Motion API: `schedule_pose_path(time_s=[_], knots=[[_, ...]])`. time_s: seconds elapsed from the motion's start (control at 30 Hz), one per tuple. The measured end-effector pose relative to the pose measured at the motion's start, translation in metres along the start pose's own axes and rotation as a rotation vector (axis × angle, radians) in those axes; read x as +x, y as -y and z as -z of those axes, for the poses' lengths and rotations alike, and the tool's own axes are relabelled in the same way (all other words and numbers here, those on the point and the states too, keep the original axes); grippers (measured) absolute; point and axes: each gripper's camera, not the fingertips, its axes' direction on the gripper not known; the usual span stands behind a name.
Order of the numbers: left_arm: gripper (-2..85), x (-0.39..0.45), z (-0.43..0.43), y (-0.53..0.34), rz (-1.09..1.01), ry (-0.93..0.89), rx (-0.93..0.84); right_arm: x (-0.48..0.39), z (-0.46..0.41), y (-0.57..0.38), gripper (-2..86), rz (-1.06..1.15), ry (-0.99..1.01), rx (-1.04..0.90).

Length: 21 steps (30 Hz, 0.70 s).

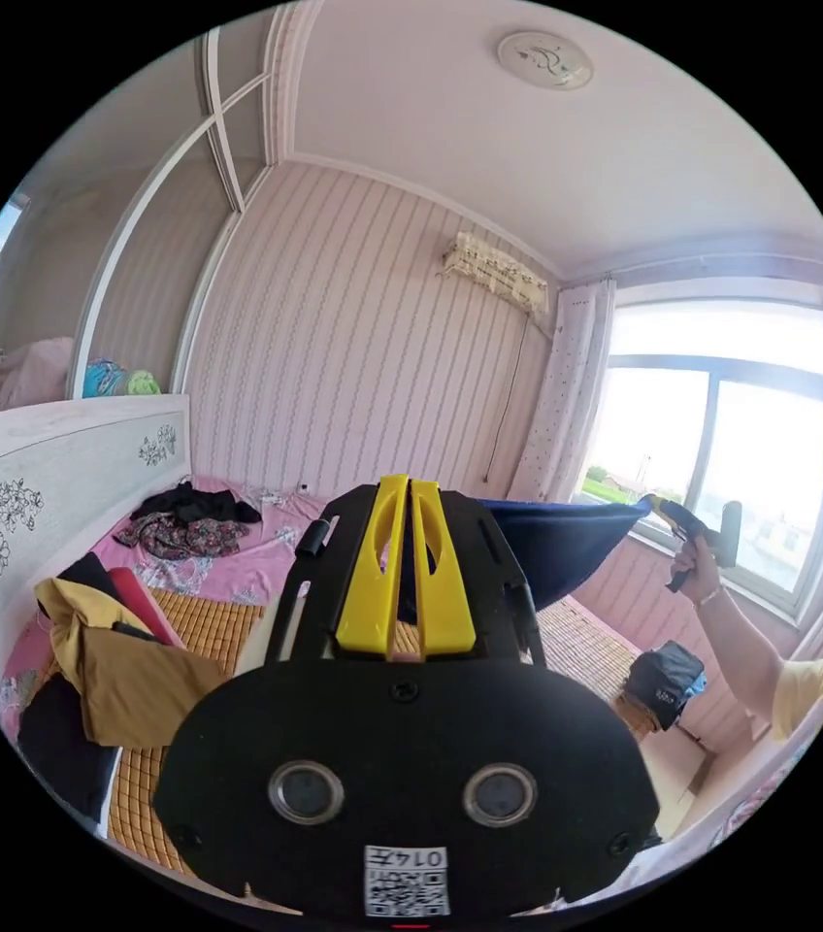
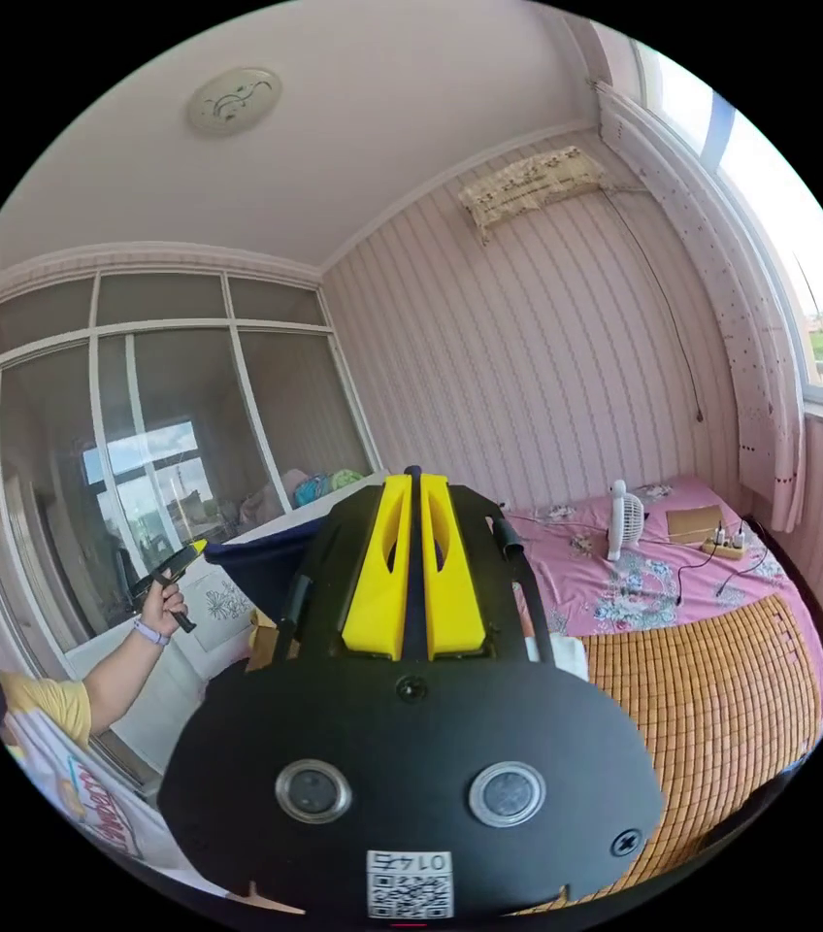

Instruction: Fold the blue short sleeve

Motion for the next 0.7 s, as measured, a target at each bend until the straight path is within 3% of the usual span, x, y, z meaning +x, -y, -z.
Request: schedule_pose_path(time_s=[0.17,0.33,0.53,0.7], knots=[[-1.0,-0.046,-0.072,-0.126,0.113,-0.097,-0.333,0.041,-0.008,-0.103,0.7,-0.05,-0.107,-0.186],[-1.0,-0.088,-0.135,-0.244,0.376,-0.101,-0.591,0.111,-0.035,-0.25,0.8,-0.355,-0.237,-0.45],[-1.0,-0.106,-0.185,-0.345,0.345,0.046,-0.932,0.151,-0.069,-0.357,0.9,-0.51,-0.333,-0.822],[-0.9,-0.127,-0.208,-0.394,0.422,0.013,-1.083,0.17,-0.078,-0.405,1.0,-0.568,-0.502,-1.013]])
